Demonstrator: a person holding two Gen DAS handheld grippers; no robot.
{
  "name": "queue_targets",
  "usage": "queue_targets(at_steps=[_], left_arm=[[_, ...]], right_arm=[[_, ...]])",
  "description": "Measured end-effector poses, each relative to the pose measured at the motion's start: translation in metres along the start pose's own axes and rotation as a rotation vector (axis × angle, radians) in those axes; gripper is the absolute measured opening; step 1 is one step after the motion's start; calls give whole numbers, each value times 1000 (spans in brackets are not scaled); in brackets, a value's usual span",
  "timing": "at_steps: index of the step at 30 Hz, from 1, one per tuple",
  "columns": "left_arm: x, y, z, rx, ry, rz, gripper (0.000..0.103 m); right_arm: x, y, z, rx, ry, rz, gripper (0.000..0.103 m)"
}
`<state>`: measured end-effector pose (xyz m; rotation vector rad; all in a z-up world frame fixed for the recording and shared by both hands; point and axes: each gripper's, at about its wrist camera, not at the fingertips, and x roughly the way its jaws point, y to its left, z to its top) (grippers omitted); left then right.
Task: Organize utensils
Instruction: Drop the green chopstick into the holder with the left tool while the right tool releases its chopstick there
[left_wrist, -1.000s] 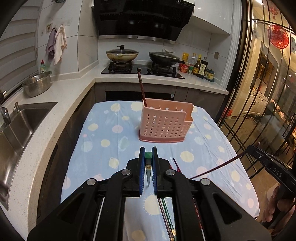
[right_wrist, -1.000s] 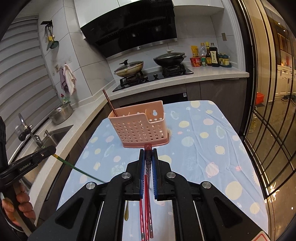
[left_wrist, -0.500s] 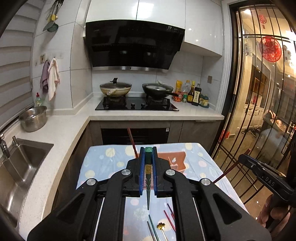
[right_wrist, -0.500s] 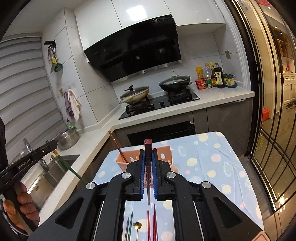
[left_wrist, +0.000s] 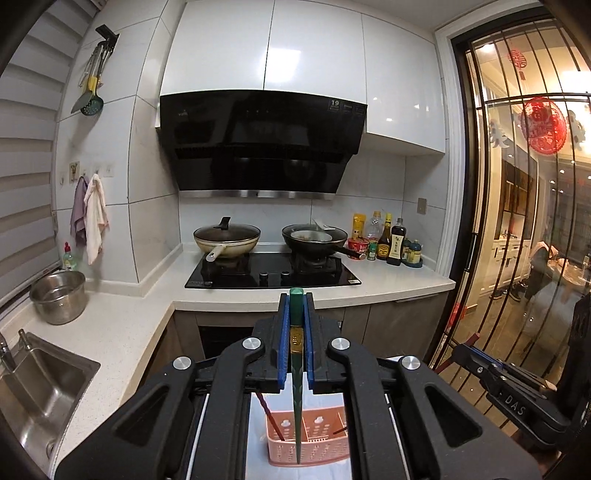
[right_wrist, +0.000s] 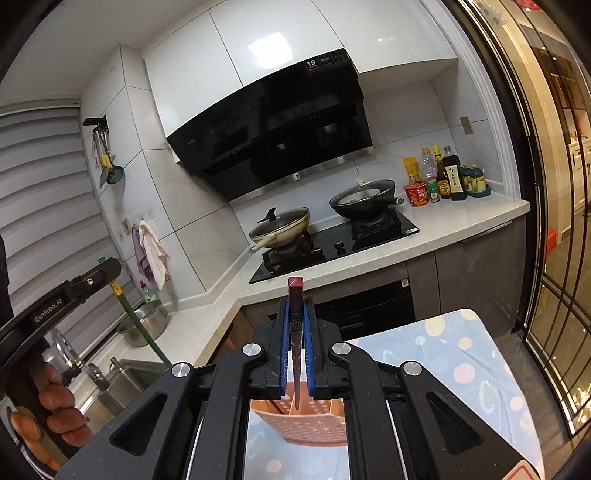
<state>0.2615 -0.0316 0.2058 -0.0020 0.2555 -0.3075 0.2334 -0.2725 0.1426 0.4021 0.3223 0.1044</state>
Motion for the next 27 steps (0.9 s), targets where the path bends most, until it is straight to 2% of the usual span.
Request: queue_targets(at_steps=[3,11,19,25,27], left_arm=[[21,4,-8,-7,19,7,7],[70,23,-44,-66,141,9,7],[86,29,-72,-78,224,26,7],[86,30,-83,-87,251,39,7],[85,29,-85,-87,258,42,7]], right_arm=[[20,-1,-3,7,19,-9,7],[59,-7,-32,-21,109,-50,7],[80,-20,-56,-12,179,-82,7],[85,-25,-66,-12,209,-102,8],[82,-26,-67,-11,202,-106,12]])
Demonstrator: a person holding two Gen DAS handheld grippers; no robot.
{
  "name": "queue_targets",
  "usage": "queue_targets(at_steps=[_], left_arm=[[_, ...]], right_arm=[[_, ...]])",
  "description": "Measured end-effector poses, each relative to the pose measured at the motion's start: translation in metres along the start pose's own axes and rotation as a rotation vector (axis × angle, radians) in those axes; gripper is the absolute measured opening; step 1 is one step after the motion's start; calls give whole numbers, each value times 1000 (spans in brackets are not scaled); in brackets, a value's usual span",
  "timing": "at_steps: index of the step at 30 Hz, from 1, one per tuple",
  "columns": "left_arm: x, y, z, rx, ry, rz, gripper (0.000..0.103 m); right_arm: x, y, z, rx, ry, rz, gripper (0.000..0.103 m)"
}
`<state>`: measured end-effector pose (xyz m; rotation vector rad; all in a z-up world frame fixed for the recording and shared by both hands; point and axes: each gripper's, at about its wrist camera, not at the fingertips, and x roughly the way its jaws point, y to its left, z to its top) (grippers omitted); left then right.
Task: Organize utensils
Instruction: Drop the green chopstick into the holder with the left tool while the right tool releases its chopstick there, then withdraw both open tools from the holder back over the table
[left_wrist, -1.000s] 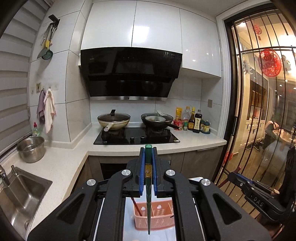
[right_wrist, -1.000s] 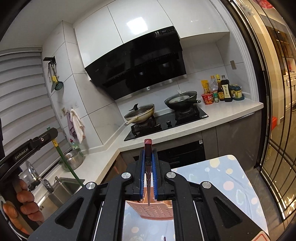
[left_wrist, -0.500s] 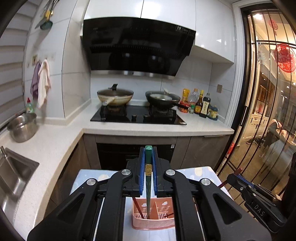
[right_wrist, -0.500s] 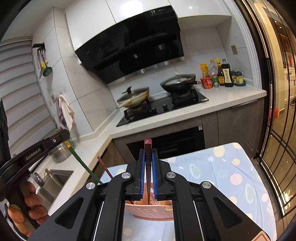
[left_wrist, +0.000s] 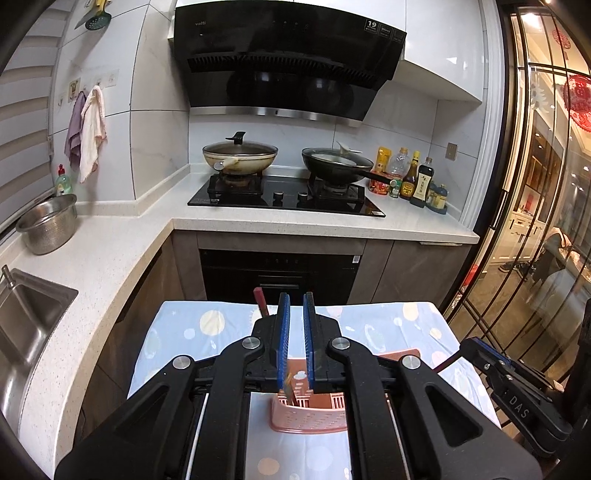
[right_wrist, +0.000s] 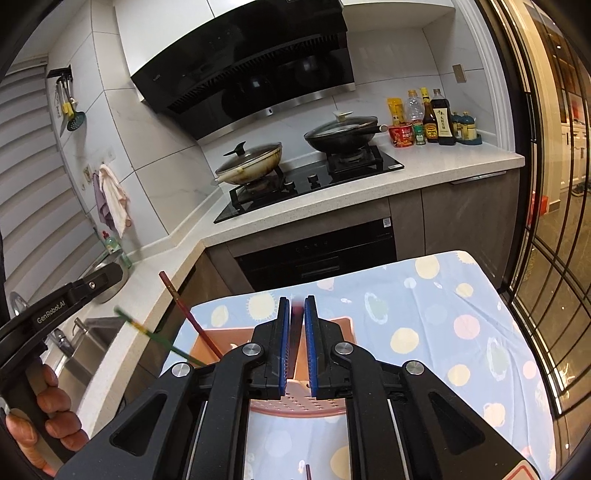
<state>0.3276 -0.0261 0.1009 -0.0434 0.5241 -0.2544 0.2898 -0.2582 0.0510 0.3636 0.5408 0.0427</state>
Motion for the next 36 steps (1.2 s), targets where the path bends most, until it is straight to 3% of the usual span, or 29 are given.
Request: queue_targets(at_steps=[3,5,7,10,18,21,24,28,36], left_arm=[[-1,-2,-2,2,12,7,9],[-2,-2,-4,-4,20,7,16],[-7,-3,-6,-12,18,15,34],[-16,-4,-9,-11,3,20,41],[-46,-5,-25,-11,-1,12,43],[-61,-4,-39,-10,0,13,51],[-76,-3,-59,0,8,16,53],[-88,-1,-90,3,51,19,54],[-101,5,-161,-32,191,0,54]], right_arm=[[-4,-1,0,3,0,-4,14],[-8,-3,-1,8,0,-6,14],[-14,-4,-3,16,-2,-3,14],[-24,-6,-6,24,-7,6,14],[-59,-5,-24,24,-21,24,15],[-74,-7,-35,21,-17,29,15],[-88,-8,-50,12,-1,34,15],[-103,-9,-80,5,35,27,22],[-117,-11,-164,-30,196,15,22]])
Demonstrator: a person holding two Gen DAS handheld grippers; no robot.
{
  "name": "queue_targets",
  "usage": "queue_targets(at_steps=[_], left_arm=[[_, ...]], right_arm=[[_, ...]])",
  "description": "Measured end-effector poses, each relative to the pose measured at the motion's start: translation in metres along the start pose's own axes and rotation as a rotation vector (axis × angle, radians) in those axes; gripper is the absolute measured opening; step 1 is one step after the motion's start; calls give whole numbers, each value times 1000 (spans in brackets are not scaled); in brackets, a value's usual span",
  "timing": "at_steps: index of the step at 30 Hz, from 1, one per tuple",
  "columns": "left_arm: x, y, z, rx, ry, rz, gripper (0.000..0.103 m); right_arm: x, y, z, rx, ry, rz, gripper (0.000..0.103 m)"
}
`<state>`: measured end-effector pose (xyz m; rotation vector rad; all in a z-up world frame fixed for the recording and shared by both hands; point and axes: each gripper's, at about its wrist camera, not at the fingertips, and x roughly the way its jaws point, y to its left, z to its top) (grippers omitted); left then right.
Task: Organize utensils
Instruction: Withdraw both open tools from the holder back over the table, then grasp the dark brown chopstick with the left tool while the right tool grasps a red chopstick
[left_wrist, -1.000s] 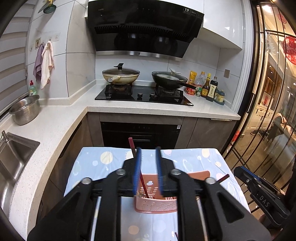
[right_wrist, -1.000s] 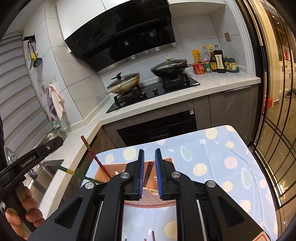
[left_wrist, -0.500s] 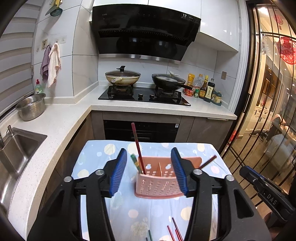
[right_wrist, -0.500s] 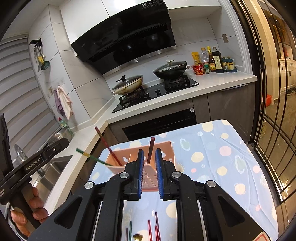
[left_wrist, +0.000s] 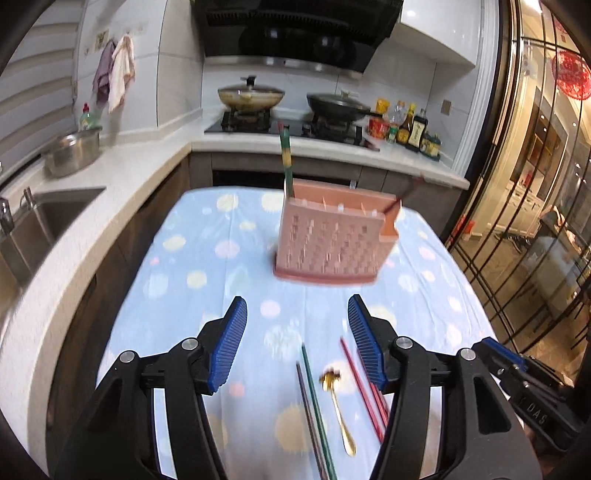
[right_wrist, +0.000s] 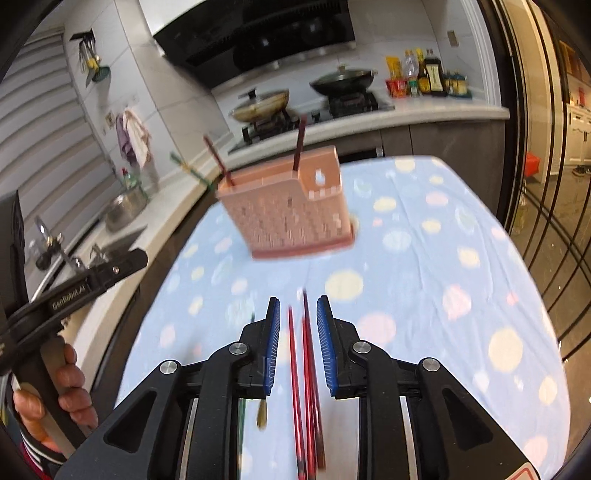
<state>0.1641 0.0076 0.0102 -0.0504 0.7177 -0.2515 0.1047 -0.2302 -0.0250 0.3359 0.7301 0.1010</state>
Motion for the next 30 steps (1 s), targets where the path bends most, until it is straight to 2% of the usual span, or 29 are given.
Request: queue_targets(at_steps=[5,7,16,21,30], left_arm=[[3,-4,-49,33,92,4,56],[6,-5,-67,41,126,16,60],[16,-1,-125,44,247,22,60],[18,2,-139,44,287,33,60],[18,3,-145,40,313,29,60]], right_arm=[[6,-3,-51,-35,111,-35,22],[9,-5,-66,-49,142,-58,22],[21,-12,-107,-56,226,-73,22],[28,-11,-111,-65,240,-75,22],[39,-9,-117,-82,269,-78,22]])
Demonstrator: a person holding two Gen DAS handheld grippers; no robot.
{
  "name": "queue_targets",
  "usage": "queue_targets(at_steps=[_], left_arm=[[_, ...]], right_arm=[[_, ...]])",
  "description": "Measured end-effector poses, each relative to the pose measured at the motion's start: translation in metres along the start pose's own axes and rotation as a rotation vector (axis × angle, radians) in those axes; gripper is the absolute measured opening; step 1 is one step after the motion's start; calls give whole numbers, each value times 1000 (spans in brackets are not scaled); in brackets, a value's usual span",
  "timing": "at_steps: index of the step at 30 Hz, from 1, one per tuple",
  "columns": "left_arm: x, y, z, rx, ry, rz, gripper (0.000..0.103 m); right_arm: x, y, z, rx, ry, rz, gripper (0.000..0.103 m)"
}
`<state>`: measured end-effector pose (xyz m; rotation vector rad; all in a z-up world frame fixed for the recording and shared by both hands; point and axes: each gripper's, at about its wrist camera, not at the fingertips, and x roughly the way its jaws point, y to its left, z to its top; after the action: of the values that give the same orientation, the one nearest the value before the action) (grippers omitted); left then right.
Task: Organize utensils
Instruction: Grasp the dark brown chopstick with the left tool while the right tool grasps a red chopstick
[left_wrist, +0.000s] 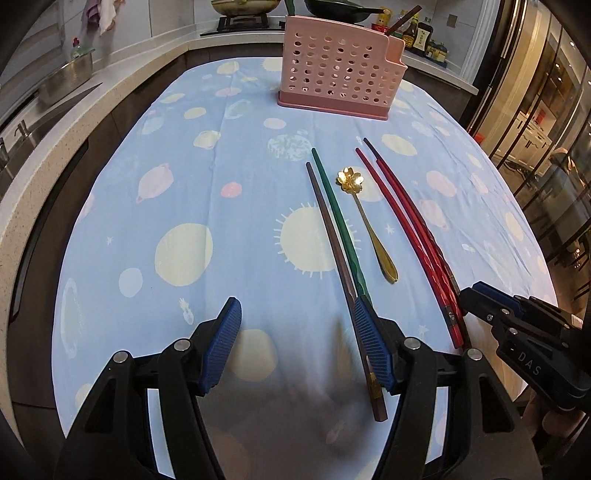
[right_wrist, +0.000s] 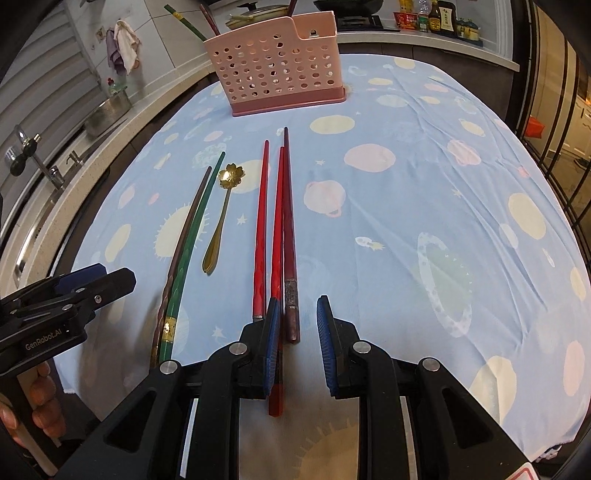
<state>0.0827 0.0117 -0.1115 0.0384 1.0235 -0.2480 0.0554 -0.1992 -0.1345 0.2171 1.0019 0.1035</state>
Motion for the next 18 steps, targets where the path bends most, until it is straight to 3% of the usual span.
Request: queue_targets(at_steps=[18], left_arm=[[-4,-14,-17,47,35,-45,60]], right_arm=[[8,-5,1,3,6,-12,18]])
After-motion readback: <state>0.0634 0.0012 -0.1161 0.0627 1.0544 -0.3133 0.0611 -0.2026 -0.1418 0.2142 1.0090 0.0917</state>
